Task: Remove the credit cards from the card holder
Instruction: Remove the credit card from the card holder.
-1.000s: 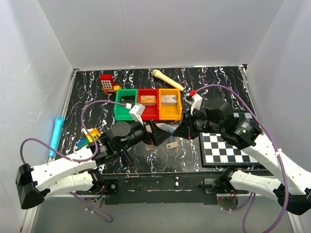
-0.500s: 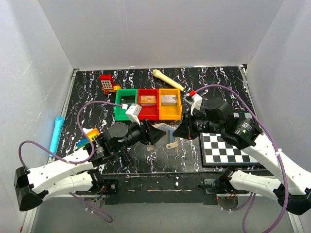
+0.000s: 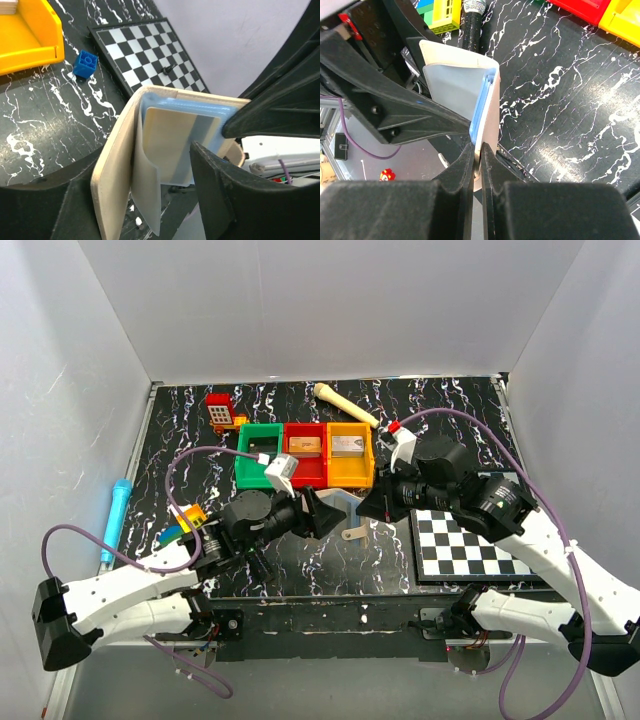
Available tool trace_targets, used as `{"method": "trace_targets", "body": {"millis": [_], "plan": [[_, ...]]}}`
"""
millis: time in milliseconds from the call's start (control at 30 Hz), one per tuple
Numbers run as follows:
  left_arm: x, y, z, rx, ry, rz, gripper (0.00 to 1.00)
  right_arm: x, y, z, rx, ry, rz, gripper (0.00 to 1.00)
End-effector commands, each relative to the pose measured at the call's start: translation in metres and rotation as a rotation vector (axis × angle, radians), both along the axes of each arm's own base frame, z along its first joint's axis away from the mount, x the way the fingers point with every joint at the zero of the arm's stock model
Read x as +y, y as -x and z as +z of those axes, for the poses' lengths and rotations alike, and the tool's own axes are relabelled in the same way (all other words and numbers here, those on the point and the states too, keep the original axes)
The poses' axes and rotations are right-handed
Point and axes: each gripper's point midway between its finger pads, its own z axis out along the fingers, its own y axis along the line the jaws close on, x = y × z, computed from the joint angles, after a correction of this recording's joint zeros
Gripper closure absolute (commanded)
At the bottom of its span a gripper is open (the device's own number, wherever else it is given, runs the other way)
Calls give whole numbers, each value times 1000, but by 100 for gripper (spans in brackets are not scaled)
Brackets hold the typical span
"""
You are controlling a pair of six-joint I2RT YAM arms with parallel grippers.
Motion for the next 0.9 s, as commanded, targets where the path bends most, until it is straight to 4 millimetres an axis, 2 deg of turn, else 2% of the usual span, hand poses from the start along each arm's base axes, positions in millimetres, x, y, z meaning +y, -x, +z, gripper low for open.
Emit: {"method": "trace_targets", "body": {"millis": [0, 100, 300, 400, 500, 567, 667, 867], "plan": [[-8, 5, 11, -14, 31, -44, 46, 3, 0, 32, -58, -81, 0, 99], [-4, 6, 13, -22, 42, -35, 59, 2, 2, 34, -67, -90, 9, 99], [6, 9, 22, -49, 60, -26, 99, 6, 11, 37, -78, -143, 60, 99], [10, 11, 28, -61, 74, -25, 100, 8, 18, 40, -76, -172, 93, 97], [14, 12, 32, -71, 86, -24, 100, 9, 20, 43, -80, -188, 106, 76], [15, 14, 35, -75, 96, -27, 100, 11, 21, 45, -77, -198, 113, 66], [15, 17, 38, -85, 115, -43, 100, 13, 23, 47, -74, -211, 126, 58], [17, 20, 40, -86, 126, -52, 100, 14, 23, 49, -73, -216, 129, 56]]}}
